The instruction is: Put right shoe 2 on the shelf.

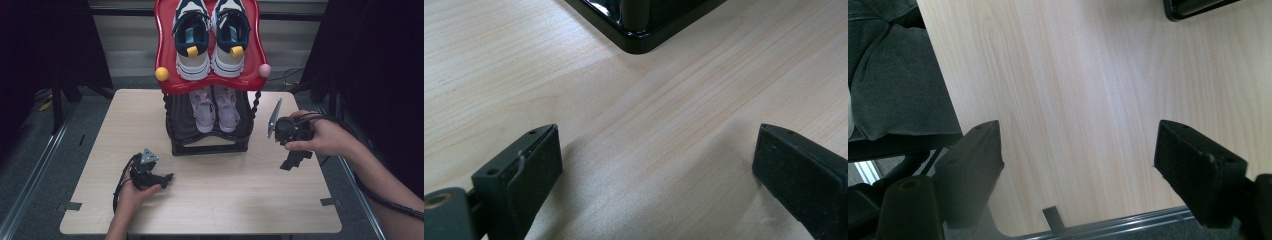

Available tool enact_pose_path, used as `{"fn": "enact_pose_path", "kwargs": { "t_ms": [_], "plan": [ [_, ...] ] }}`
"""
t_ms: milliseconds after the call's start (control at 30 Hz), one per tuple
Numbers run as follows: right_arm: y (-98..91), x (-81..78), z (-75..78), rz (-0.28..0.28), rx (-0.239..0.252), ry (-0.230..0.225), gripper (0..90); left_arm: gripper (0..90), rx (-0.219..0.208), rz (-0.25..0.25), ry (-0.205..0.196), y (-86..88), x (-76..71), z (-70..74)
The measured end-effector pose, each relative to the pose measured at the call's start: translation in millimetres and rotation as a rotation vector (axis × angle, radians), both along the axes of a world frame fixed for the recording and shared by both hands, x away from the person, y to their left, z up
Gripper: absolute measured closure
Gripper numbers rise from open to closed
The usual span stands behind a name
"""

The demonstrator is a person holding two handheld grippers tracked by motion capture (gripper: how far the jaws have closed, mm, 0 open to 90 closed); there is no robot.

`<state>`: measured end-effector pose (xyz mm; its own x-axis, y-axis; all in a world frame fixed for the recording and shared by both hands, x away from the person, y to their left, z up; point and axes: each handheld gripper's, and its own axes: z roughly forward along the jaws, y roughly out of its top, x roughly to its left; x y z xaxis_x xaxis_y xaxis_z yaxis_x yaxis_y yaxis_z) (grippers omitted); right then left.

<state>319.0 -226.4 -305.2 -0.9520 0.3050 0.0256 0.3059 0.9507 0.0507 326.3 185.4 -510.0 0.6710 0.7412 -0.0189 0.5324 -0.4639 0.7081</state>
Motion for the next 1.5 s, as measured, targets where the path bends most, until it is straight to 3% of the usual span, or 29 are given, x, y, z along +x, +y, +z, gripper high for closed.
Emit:
{"fn": "enact_pose_path", "kwargs": {
  "t_ms": [300, 633, 767, 967, 1000, 1067, 1100, 1167, 1233, 1300, 1500],
  "plan": [
    [0.0, -1.0, -22.8, -0.018, -0.011, 0.028, 18.9, 5.3, -0.001, 0.001, -0.003, -0.1, 0.0, -0.3],
    [-0.2, 0.1, -46.2, 0.005, -0.021, 0.041, 18.9, 5.3, -0.002, 0.002, -0.003, -0.2, 0.0, -0.3],
    [0.0, -2.7, -54.2, -0.014, -0.045, 0.05, 19.0, 5.3, -0.002, 0.002, -0.003, -0.2, -0.1, -0.3],
    [-3.5, -3.0, -68.5, 0.001, -0.013, 0.048, 18.9, 5.2, 0.006, -0.003, -0.002, 0.4, 0.1, 0.0],
    [-3.5, -4.9, -68.9, -0.025, -0.036, 0.056, 18.9, 5.2, 0.006, -0.003, -0.002, 0.4, 0.1, 0.0],
    [-6.0, -3.7, -73.9, -0.011, -0.008, 0.047, 18.9, 5.3, 0.006, -0.003, -0.002, 0.4, 0.1, 0.0],
    [-6.7, -5.3, -74.7, -0.039, -0.022, 0.047, 19.0, 5.3, 0.007, -0.004, -0.002, 0.4, 0.1, 0.1],
    [-9.1, -4.2, -79.4, -0.021, -0.004, 0.036, 18.9, 5.3, 0.007, -0.004, -0.002, 0.4, 0.1, 0.1],
    [-10.4, -5.7, -82.3, -0.037, -0.023, 0.029, 18.9, 5.3, 0.006, -0.003, -0.002, 0.4, 0.1, 0.1],
    [-11.6, -5.0, -87.6, -0.021, 0.009, 0.023, 18.9, 5.3, 0.006, -0.003, -0.002, 0.4, 0.1, 0.0],
    [-12.6, -7.4, -97.7, -0.05, 0.008, 0.018, 18.9, 5.3, 0.009, -0.001, 0.001, 0.5, -0.2, 0.2]
  ]
}}
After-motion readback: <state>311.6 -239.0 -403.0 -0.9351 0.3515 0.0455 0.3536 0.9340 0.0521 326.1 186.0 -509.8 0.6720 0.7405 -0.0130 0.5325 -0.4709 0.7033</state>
